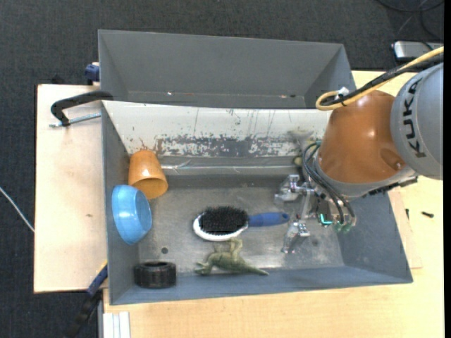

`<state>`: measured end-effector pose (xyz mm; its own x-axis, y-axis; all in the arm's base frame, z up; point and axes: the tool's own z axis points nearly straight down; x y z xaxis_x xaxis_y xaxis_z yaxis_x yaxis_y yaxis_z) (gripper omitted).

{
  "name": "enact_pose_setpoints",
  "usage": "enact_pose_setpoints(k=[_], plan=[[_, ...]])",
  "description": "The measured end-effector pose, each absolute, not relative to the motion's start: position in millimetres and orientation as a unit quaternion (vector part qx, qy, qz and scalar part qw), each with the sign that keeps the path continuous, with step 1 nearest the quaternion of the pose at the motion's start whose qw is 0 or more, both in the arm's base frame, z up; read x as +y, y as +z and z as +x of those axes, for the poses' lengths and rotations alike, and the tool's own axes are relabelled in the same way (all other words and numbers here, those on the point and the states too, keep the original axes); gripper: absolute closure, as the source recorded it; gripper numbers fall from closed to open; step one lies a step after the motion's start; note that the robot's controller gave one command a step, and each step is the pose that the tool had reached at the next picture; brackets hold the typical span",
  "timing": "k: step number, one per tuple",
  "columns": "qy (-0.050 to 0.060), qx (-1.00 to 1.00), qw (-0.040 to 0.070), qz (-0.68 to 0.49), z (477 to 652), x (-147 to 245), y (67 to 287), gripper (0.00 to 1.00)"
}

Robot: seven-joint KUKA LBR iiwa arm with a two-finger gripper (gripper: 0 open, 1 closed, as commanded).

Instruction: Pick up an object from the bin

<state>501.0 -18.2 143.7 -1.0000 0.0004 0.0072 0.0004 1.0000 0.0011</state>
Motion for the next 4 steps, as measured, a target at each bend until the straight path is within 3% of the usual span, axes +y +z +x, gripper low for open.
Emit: enact_pose_setpoints(k=[1, 2, 3, 4], plan=[[0.000, -1.000, -0.004, -0.026, 567.4, 35, 72, 0.00], [-0.002, -0.989, -0.003, -0.148, 567.1, 80, 101, 0.00], [-0.002, -0.996, -0.003, -0.089, 569.2, 148, 115, 0.00], [-0.002, -0.988, -0.001, -0.152, 587.8, 157, 72, 0.00]])
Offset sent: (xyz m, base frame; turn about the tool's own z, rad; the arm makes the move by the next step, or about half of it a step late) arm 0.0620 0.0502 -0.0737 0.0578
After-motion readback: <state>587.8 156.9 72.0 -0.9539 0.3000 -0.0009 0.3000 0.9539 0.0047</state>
